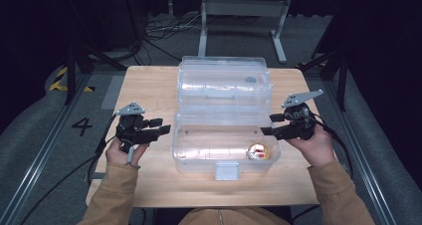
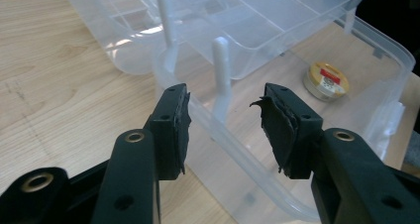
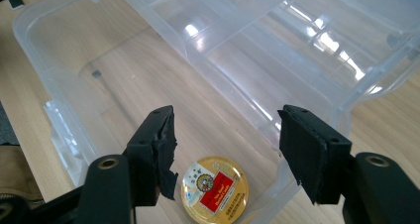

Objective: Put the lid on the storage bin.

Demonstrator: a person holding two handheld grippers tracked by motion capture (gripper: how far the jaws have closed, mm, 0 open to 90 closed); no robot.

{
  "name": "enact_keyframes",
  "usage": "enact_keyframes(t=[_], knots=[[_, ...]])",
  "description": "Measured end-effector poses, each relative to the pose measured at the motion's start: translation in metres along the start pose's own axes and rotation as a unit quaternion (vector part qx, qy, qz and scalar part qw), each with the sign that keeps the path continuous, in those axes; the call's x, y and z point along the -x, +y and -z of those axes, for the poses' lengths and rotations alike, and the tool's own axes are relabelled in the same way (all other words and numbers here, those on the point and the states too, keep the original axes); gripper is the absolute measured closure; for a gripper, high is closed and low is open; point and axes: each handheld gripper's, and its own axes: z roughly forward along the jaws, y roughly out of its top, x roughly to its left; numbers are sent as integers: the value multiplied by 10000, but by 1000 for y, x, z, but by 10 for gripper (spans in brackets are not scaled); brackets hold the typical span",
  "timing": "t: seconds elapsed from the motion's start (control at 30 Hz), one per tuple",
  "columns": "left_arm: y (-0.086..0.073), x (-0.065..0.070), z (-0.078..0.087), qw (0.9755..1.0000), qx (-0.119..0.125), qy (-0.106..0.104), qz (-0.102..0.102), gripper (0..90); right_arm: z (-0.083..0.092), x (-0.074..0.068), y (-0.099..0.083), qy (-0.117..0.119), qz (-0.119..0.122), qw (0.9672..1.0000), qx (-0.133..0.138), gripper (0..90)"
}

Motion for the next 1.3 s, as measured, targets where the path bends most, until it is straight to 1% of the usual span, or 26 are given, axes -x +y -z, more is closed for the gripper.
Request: enact_keyframes(t=[0.03,0.07,0.1,0.13,0.17,0.2,0.23,0.27,0.33,0.37,0.4,0.47,0.57,0.6,0.67,0.7,0.8,0.83,0.93,1.2,1.3], knots=[[1,2,0,9999,-23,-111,-32,539,1,1,1,-8,8,10000,32,400],[1,2,0,9999,-23,-111,-32,548,1,1,1,-8,8,10000,32,400],[1,3,0,9998,-8,-205,-65,548,1,4,2,4,15,10000,69,398],[2,5,-1,9997,-29,-226,-111,559,2,6,4,52,15,9999,117,388],[3,8,-1,9996,-61,-229,-153,568,2,11,8,137,5,9996,241,354],[3,10,-2,9994,-97,-237,-213,568,2,11,8,137,5,9996,241,354],[5,11,-2,9990,-208,-312,-239,567,2,12,10,142,-8,9995,293,328],[5,12,-3,9989,-227,-373,-185,569,2,14,14,137,-48,9993,333,315],[5,15,-3,9988,-209,-377,-247,576,3,18,19,97,11,9989,450,311],[5,16,-3,9987,-205,-379,-282,580,4,20,22,82,-20,9988,484,311],[5,17,-3,9985,-190,-428,-298,581,4,23,25,37,-45,9988,493,316],[4,18,-3,9981,-182,-495,-308,584,5,26,31,-33,33,9988,480,341],[4,19,-4,9972,-217,-618,-350,601,3,32,41,-29,118,9989,456,374],[4,19,-4,9972,-217,-618,-350,601,3,32,41,-29,118,9989,456,374],[5,21,-4,9968,-266,-649,-379,601,0,35,50,-134,221,9988,415,392],[5,22,-5,9967,-286,-650,-381,601,-1,36,53,-147,269,9986,427,394],[5,25,-5,9962,-332,-655,-468,598,-7,38,63,-182,384,9982,424,400],[5,26,-6,9958,-370,-661,-508,599,-8,38,65,-180,389,9982,429,400],[4,30,-7,9949,-480,-649,-610,612,-14,40,74,-80,388,9982,450,403],[6,35,-10,9932,-547,-727,-720,604,-36,43,90,202,440,9980,415,445],[6,36,-14,9922,-575,-807,-760,589,-43,44,94,301,395,9982,346,459]])
